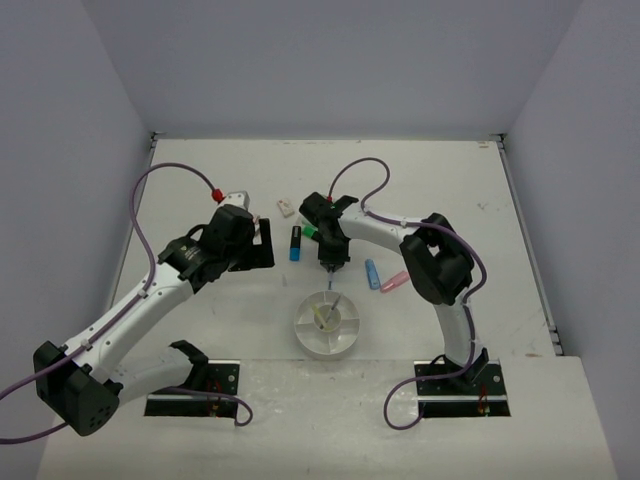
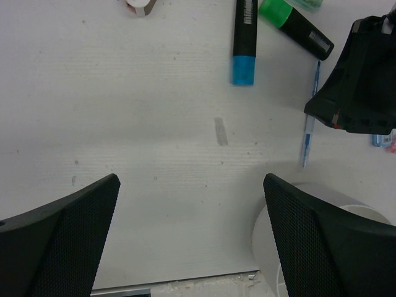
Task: Sort the stationery into containers
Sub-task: Pick up the pen from the center of the board, then pick up the pen cap from the center of the board.
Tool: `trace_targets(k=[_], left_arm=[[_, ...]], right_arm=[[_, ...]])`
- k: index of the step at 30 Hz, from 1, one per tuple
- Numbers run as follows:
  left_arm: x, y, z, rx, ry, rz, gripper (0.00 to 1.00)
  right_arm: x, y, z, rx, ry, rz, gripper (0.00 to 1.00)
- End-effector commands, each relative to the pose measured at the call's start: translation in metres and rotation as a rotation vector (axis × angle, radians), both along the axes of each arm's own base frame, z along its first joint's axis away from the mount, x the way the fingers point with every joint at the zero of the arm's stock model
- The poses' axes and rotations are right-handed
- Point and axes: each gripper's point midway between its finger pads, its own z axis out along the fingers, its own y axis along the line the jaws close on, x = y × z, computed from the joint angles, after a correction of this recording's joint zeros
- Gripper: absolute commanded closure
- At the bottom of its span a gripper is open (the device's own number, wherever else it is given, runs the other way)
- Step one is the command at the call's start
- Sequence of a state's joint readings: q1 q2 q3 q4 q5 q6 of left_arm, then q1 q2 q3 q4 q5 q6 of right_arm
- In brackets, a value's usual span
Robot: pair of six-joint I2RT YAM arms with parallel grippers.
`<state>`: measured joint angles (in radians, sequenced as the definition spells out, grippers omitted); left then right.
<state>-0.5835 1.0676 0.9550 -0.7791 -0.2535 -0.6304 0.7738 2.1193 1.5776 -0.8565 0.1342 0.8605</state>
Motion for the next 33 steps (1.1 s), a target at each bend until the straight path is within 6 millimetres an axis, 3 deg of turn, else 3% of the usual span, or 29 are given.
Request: trace_targets(k=[1,4,7,13,18,22,25,30,33], left_arm=[[-0.002,-0.002,-0.001,-0.001,0.01,-0.035,0.0],[-0.005,-0.004,-0.004,-0.01,0.025,-0.047,0.0],[-0.009,-0.009,-0.009,-0.029,0.05,-0.067,0.0],[-0.011,-0.019,-0.021,-0.06,0.096,-0.085,0.0],[-0.008,-0.033,-0.049,-0.063,0.215,-0.062,0.0],[0.0,-0.042,-0.066,-0.027,0.265,-0.007,0.09],[0.009,-0.057,-0.069,-0.009,0.258,0.02,0.14],[0.016,-0.068,-0.097,0.049,0.319,0.089,0.29],[0.016,-0.068,-0.107,0.067,0.334,0.118,0.47]], right_arm=[[0.0,-0.001,-0.019,-0.018,-0.013,0.012,0.92],[0.007,0.005,-0.01,0.012,-0.051,0.042,0.99],[0.019,0.007,0.025,0.037,-0.132,0.049,1.0],[0.035,0.005,0.144,0.146,-0.361,0.107,1.0],[0.042,-0.026,0.201,0.191,-0.465,0.08,1.0],[0.047,-0.058,0.227,0.183,-0.502,0.064,1.0],[0.035,-0.076,0.244,0.168,-0.521,0.081,1.0],[0.014,-0.087,0.253,0.191,-0.532,0.108,1.0],[0.002,-0.091,0.25,0.206,-0.521,0.117,1.0]])
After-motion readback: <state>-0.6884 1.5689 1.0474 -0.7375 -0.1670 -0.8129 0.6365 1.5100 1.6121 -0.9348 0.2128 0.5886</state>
